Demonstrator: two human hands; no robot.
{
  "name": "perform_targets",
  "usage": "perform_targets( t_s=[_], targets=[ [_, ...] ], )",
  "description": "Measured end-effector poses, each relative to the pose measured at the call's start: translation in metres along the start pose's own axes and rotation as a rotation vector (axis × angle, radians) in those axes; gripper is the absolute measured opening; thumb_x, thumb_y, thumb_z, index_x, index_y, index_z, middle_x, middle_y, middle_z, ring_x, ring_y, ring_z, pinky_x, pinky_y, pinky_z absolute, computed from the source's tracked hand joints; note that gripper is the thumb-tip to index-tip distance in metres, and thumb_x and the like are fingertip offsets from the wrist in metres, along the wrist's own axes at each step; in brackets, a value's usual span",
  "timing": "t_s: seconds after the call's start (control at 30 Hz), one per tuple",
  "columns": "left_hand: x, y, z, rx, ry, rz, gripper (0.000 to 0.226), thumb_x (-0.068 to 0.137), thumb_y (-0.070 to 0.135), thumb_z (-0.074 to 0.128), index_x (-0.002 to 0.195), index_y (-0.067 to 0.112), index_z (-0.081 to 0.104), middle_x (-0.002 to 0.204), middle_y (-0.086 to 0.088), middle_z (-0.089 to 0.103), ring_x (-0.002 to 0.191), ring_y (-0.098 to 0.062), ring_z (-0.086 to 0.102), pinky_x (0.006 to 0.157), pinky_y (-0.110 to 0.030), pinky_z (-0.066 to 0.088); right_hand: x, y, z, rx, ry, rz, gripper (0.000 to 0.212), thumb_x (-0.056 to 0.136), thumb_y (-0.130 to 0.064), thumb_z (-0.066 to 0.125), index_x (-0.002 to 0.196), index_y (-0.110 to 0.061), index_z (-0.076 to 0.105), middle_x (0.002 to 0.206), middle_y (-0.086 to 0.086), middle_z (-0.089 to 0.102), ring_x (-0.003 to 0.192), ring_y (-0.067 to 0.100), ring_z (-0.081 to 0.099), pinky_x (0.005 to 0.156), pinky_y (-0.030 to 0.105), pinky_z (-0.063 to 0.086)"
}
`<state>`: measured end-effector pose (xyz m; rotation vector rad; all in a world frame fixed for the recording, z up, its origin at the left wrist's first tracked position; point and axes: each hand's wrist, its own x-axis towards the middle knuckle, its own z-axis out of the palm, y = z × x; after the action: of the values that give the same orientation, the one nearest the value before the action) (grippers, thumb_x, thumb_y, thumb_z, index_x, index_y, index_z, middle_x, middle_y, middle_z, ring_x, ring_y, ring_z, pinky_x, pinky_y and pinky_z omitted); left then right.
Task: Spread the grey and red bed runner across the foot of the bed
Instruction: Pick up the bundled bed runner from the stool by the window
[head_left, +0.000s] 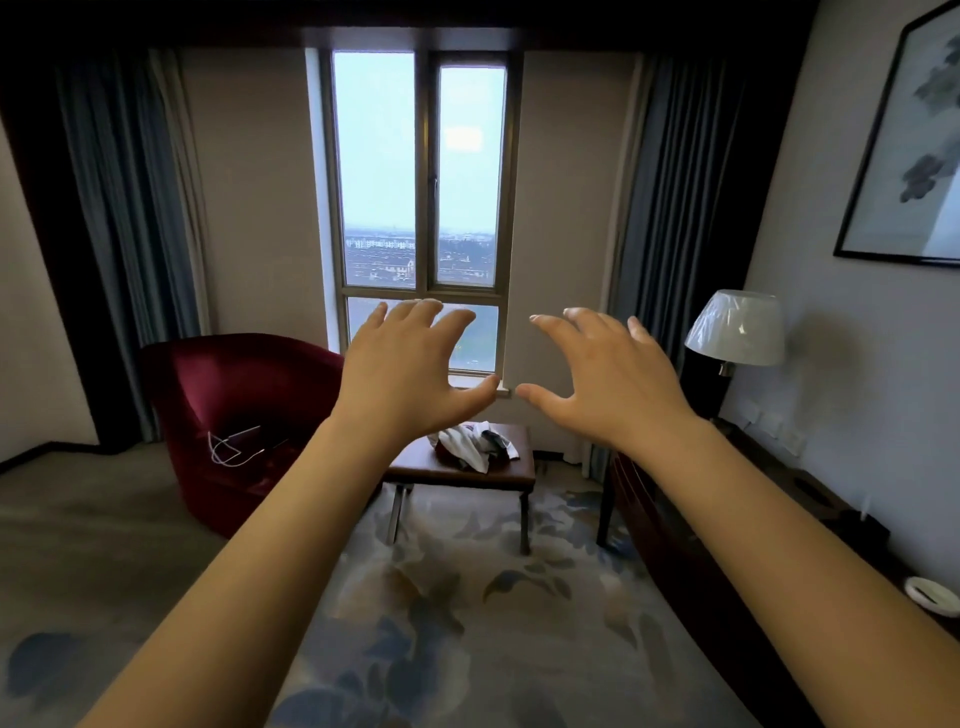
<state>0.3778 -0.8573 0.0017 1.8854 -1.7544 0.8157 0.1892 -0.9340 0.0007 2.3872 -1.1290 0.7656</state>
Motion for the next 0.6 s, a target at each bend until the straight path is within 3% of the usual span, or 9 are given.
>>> perform_targets(
  t_s=[0.43, 0.6],
  targets=[
    [0.142, -0.064, 0.144, -0.016, -0.038, 0.030, 0.072, 0.076, 0.068, 0.047, 0.136, 0.030, 0.044, 0.139, -0.004, 0.049, 0.132, -0.023, 0.039, 0.114, -0.044, 0.022, 0.153, 0.047, 0.125, -0.019, -0.014, 0.029, 0.073, 0.080, -0.069, 0.048, 0.141, -0.033, 0.033, 0.146, 0.004, 0.038, 0.136, 0.023, 0.032, 0.112, 0.054, 0.019],
    [0.201, -0.068, 0.201, -0.010, 0.004, 0.033, 0.072, 0.074, 0.068, 0.043, 0.134, 0.028, 0.048, 0.133, -0.003, 0.054, 0.127, -0.024, 0.045, 0.110, -0.043, 0.029, 0.210, 0.084, 0.180, -0.008, 0.019, 0.010, 0.072, 0.079, -0.068, 0.049, 0.140, -0.033, 0.033, 0.145, 0.004, 0.040, 0.136, 0.022, 0.033, 0.111, 0.054, 0.021]
  ],
)
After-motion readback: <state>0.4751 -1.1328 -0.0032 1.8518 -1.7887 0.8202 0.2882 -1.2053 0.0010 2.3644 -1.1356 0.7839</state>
